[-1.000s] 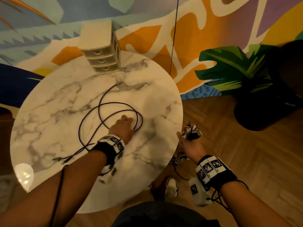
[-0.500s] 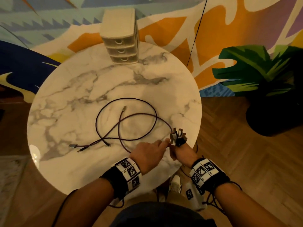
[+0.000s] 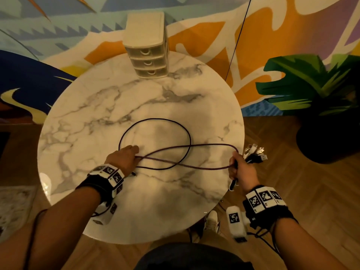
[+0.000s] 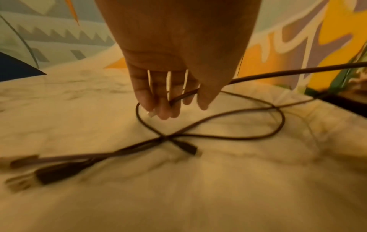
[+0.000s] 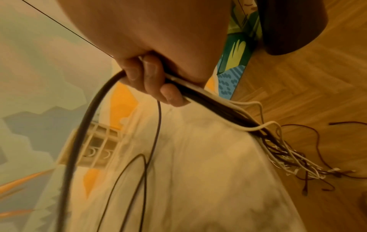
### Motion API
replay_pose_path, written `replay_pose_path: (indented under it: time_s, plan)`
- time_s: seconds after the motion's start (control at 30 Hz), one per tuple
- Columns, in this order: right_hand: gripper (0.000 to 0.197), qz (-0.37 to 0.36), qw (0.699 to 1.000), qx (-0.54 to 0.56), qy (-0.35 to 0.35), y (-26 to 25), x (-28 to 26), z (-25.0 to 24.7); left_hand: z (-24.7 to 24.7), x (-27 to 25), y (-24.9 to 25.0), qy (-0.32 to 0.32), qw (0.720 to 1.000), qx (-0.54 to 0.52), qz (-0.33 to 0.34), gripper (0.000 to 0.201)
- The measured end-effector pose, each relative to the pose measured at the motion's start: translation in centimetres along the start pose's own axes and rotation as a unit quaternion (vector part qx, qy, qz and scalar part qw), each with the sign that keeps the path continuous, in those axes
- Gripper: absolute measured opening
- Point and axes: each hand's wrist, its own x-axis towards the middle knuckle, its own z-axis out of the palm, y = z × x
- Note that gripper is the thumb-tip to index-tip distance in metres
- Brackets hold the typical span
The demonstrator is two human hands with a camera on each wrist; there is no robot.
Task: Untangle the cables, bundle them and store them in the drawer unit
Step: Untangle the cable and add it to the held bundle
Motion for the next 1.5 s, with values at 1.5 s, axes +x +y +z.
replay_pose_path:
  time_s: [1.5]
  plan:
    - [0.038,-0.297,0.924,-0.203,-0.126,-9.6,-5.5,2.8,-8.9,-5.4,17.6,0.262,0.897,-0.127,0.333,0.015]
